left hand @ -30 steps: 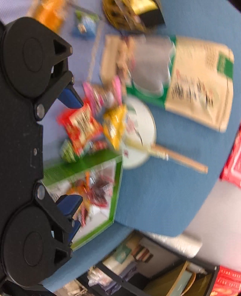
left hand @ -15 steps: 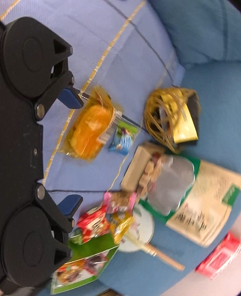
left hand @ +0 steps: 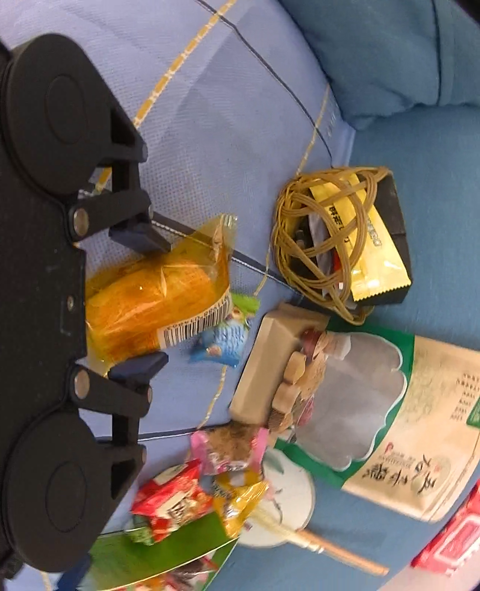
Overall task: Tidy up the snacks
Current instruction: 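Carry an orange bread bag with the left gripper while the right carries a candy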
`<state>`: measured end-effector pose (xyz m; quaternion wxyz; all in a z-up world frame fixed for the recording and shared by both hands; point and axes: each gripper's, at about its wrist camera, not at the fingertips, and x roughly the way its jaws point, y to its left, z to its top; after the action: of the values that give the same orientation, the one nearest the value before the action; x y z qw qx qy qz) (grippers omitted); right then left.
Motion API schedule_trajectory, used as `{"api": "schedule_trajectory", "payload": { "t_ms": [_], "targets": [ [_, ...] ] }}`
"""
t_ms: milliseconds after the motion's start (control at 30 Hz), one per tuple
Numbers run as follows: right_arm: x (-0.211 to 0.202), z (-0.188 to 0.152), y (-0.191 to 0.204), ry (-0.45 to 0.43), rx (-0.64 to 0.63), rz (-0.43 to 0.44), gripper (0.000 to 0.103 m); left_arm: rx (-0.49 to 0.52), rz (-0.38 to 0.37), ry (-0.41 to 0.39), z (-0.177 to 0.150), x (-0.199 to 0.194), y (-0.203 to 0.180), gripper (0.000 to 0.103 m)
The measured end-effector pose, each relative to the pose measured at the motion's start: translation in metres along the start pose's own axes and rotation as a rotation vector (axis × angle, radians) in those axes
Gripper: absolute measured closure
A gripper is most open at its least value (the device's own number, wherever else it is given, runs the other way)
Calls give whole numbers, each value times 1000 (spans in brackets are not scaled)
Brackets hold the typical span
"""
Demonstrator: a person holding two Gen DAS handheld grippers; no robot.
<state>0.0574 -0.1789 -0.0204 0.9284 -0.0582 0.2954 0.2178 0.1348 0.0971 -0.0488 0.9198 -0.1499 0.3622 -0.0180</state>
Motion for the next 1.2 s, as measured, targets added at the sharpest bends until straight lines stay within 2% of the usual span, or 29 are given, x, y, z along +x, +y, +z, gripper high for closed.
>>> {"api": "schedule_trajectory", "payload": {
  "t_ms": [100, 233, 333, 367, 467, 567, 667, 767, 800, 833, 867, 1033, 1100, 1167, 1200],
  "targets": [
    [5, 6, 5, 12, 6, 42, 0, 6, -30, 27, 0, -7, 10, 49],
    [30, 25, 21, 23, -36, 95, 0, -1, -72, 56, -2, -19, 25, 48],
    [65, 49, 38, 21, -107, 141, 0, -27, -83, 43, -3, -28, 34, 47],
    [78, 57, 43, 29, -131, 146, 0, -35, -87, 35, -4, -31, 38, 46],
    [122, 79, 61, 63, -228, 149, 0, -48, -101, 13, -2, -38, 48, 29],
    [150, 92, 73, 76, -285, 175, 0, -54, -126, 15, 2, -40, 53, 28],
    [175, 102, 80, 89, -306, 202, 0, -44, -150, 20, 2, -42, 55, 18],
    [193, 103, 82, 118, -318, 225, 0, -32, -167, 24, 0, -43, 55, 18],
    [198, 103, 83, 145, -319, 228, 1, -31, -171, 25, 0, -43, 55, 18],
    [202, 102, 82, 177, -320, 218, 30, -32, -172, 25, -1, -43, 55, 18],
    [202, 100, 81, 195, -315, 207, 35, -30, -174, 27, -1, -42, 55, 18],
    [172, 83, 62, 206, -244, 165, 40, 0, -162, 47, -3, -34, 47, 13],
    [149, 75, 55, 204, -204, 153, 43, 7, -152, 50, -3, -30, 41, 8],
    [121, 66, 45, 191, -171, 156, 44, 15, -136, 52, -3, -25, 37, 8],
    [107, 61, 41, 179, -165, 156, 44, 21, -126, 49, -2, -23, 35, 11]
  ]
}}
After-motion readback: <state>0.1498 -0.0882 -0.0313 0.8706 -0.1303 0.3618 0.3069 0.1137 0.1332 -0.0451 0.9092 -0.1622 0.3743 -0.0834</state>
